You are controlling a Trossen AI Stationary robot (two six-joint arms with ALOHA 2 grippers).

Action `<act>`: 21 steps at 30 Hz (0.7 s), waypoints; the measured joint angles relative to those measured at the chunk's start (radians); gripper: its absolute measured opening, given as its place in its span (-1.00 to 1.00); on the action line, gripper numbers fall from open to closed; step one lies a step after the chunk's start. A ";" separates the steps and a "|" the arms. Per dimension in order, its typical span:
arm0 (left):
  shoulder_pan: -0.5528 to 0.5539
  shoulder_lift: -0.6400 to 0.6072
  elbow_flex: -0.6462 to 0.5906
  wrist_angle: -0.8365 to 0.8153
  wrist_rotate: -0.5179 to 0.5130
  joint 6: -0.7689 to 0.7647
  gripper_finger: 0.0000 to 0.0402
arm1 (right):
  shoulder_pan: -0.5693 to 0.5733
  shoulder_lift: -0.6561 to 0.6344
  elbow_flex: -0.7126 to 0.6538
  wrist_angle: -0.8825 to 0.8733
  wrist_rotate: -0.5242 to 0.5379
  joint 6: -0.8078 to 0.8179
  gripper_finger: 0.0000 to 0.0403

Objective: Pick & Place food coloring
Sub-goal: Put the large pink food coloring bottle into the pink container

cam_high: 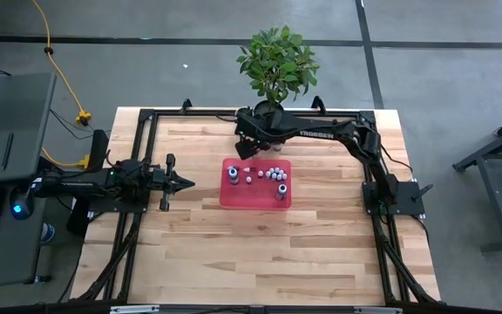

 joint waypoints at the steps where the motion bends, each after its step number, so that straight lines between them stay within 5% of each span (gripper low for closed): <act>1: 0.000 0.000 0.000 0.000 0.000 0.000 -1.00 | 0.000 0.000 0.000 0.002 0.003 0.001 0.31; 21: 0.000 0.000 0.000 0.000 0.000 0.000 -1.00 | -0.014 0.043 0.000 0.051 -0.040 -0.001 0.29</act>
